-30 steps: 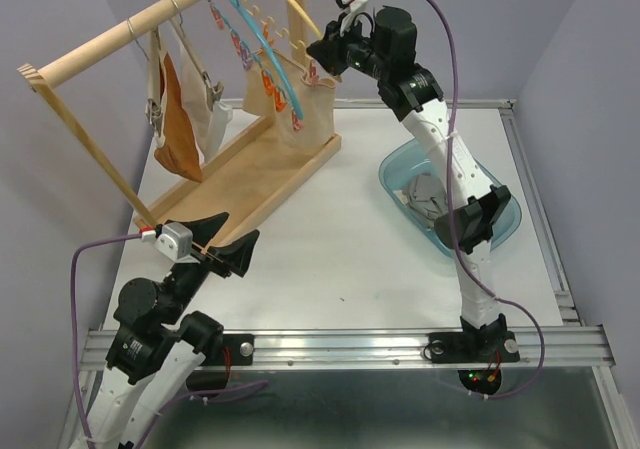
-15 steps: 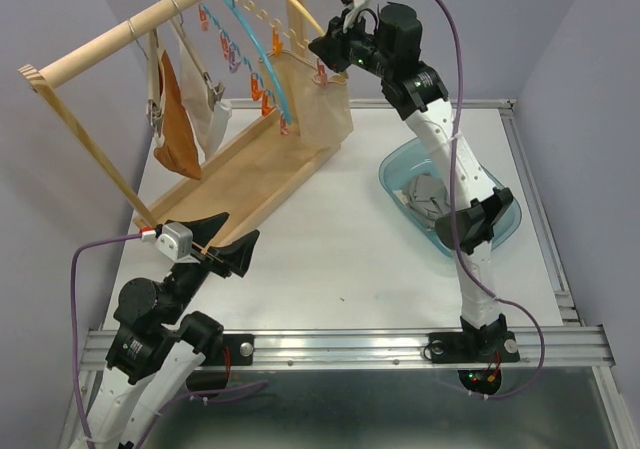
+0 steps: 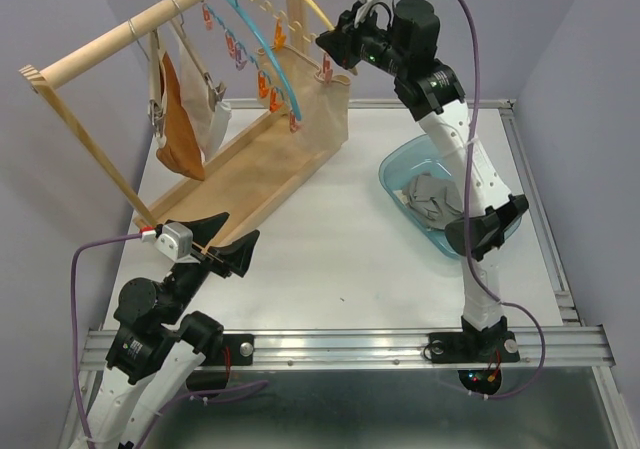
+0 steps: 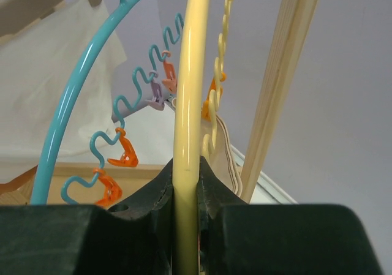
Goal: Remove the underwear clipped to the hanger
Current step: Pick up the hanger from the clothesline.
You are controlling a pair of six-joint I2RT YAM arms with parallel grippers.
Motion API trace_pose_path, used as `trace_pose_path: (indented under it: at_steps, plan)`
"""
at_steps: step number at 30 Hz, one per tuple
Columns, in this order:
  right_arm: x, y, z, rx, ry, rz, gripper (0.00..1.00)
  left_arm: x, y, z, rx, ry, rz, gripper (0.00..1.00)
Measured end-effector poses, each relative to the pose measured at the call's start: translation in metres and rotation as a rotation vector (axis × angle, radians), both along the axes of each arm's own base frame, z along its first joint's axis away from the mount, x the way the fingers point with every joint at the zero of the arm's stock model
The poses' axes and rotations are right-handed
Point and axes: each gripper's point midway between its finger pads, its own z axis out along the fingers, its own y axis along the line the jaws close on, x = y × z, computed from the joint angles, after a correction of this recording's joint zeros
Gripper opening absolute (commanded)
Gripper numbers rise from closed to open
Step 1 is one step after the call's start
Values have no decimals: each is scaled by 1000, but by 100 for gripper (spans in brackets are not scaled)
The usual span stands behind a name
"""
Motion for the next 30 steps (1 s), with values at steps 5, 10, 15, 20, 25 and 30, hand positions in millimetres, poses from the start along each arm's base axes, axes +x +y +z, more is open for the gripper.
trace_pose_path:
  at_steps: [5,10,15,20,25,30]
  plan:
    - [-7,-10,-4,-21,20,5,0,0,0,0,0,0,0,88]
    - [-16,-22,-14,-59,45,8,1,0,0,0,0,0,0,88]
    - [-34,-39,-30,-111,83,4,0,0,0,0,0,0,0,88]
    - [-64,-60,-51,-164,115,-2,0,0,0,0,0,0,0,89]
    - [-110,-87,-74,-208,141,-10,1,-1,-1,0,-3,0,-6,93]
    - [-156,-116,-86,-220,128,-38,0,1,-5,0,-4,-6,-23,95]
